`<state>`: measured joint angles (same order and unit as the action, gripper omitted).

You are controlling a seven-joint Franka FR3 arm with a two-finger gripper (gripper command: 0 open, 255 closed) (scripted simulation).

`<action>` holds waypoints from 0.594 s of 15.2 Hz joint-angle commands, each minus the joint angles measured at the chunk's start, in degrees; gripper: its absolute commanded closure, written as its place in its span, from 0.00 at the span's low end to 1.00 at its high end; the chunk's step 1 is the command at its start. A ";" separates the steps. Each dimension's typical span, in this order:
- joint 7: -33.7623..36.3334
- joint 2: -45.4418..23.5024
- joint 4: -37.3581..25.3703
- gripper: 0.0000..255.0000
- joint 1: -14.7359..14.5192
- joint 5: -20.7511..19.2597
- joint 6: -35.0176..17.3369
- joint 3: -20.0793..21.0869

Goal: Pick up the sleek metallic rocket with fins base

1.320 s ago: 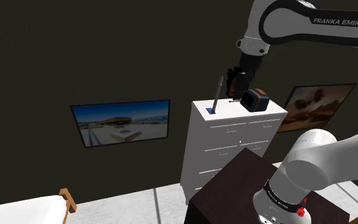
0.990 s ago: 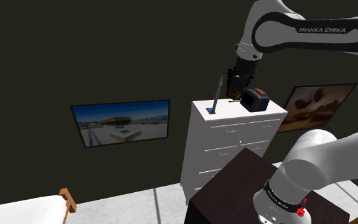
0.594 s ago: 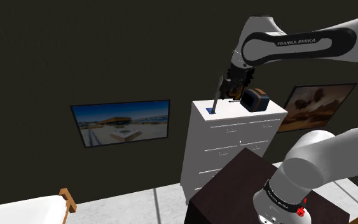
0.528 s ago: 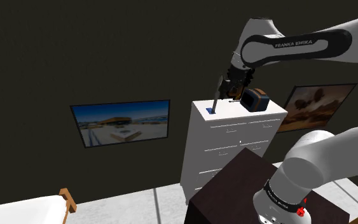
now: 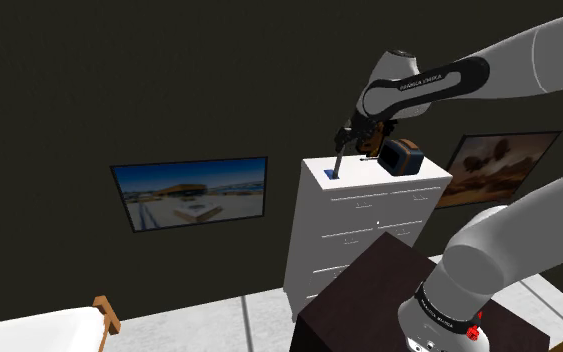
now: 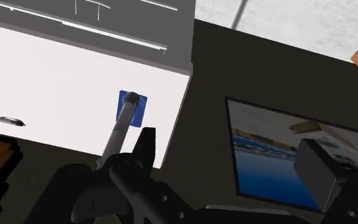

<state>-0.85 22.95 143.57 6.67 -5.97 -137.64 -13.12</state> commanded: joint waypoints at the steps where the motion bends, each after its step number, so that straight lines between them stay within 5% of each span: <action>1: 0.48 -3.75 -0.87 0.00 0.41 0.85 -5.07 -1.26; 9: -2.20 -19.19 -7.30 0.00 0.13 11.03 -21.33 -6.70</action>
<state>-2.01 5.90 137.38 6.91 2.90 -156.97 -19.00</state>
